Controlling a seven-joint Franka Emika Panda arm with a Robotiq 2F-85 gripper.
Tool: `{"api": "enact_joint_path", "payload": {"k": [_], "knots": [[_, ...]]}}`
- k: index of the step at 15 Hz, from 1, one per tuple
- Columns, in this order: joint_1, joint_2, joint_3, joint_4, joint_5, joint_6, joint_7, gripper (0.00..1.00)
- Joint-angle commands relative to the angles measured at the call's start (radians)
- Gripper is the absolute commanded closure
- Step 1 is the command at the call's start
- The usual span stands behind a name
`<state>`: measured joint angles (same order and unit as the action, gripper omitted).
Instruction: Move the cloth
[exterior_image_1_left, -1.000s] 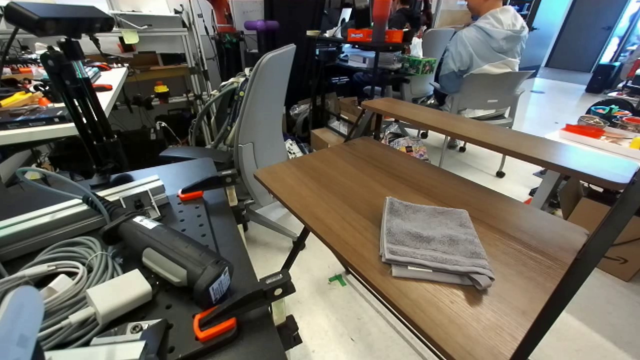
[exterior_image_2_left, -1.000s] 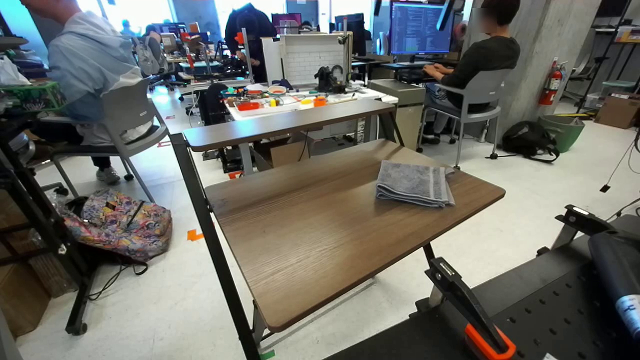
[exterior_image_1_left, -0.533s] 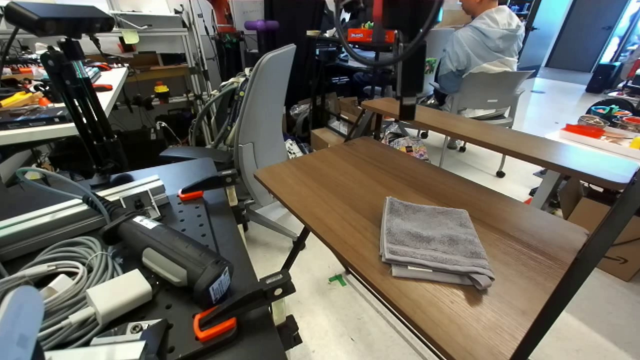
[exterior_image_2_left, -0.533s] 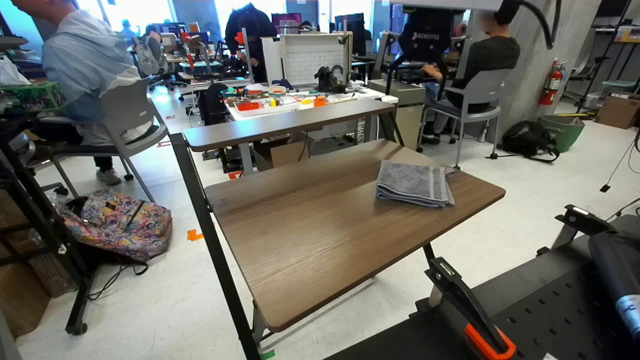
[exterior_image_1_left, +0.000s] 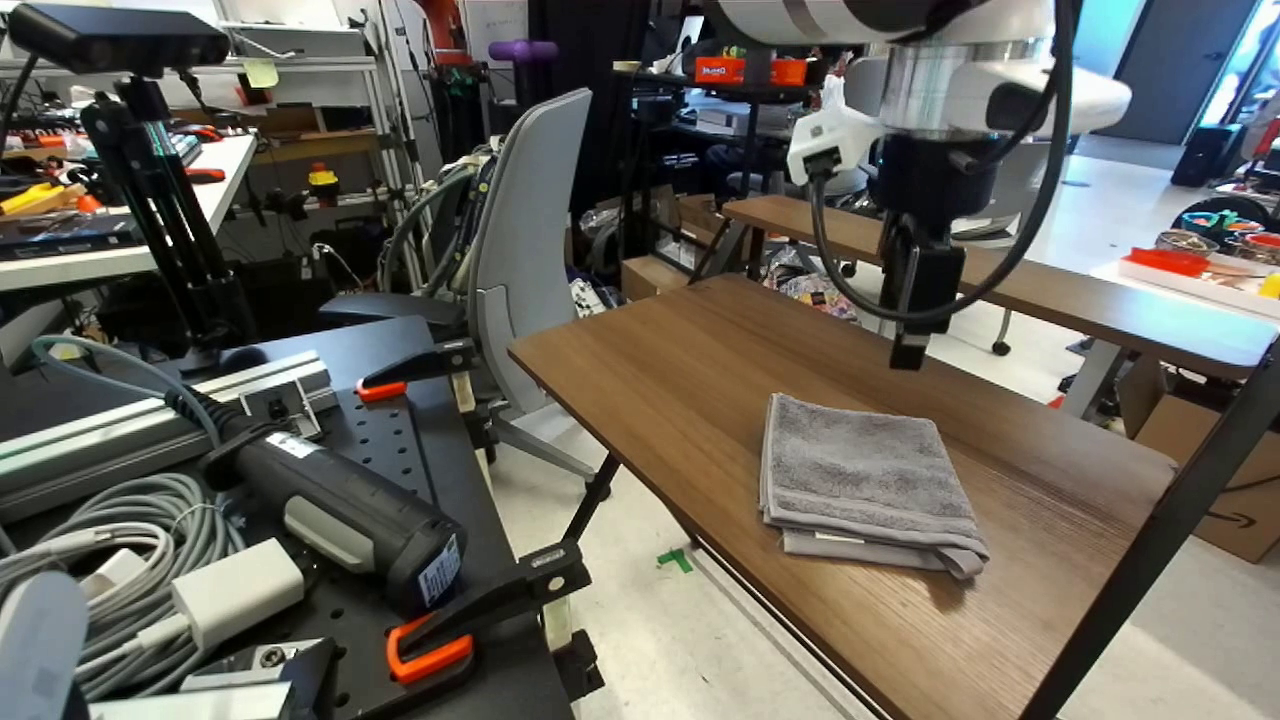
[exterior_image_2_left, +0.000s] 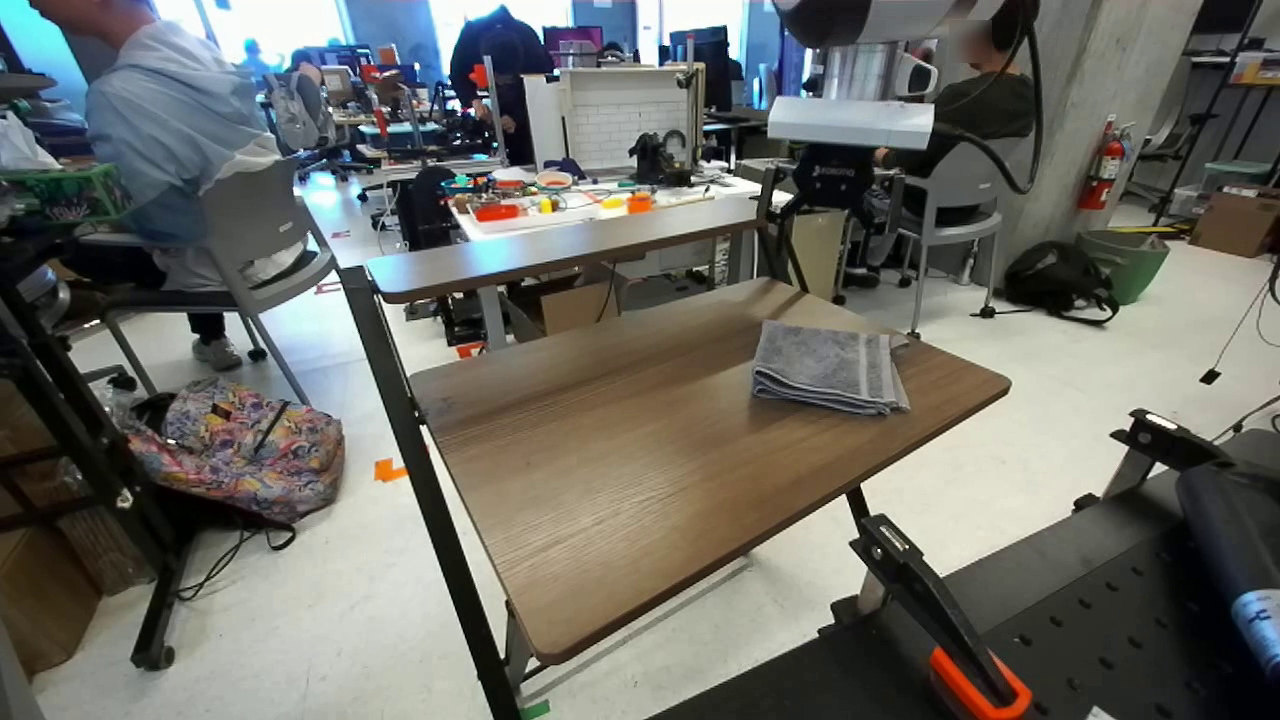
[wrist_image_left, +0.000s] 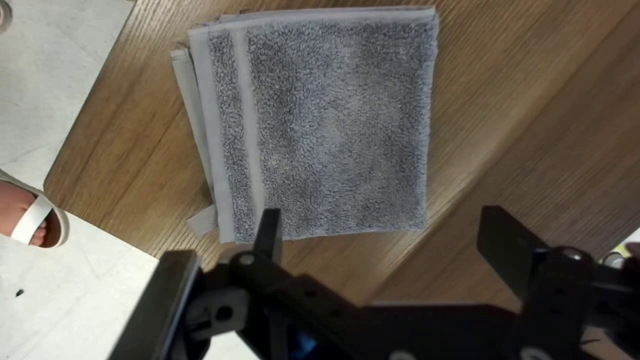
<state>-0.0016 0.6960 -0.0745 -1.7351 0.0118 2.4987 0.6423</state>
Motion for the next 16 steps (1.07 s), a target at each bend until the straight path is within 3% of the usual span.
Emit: {"api": "enact_joint_path", "payload": {"k": [1,5,7,16], "knots": [[-0.011,0.151,-0.013,0.199,0.064,-0.107,-0.046,0.00],[-0.002,0.228,-0.038,0.277,0.064,-0.177,-0.058,0.00],[0.007,0.205,-0.044,0.226,0.070,-0.135,-0.045,0.00],[0.022,0.247,-0.069,0.235,0.045,-0.147,-0.041,0.00]]}}
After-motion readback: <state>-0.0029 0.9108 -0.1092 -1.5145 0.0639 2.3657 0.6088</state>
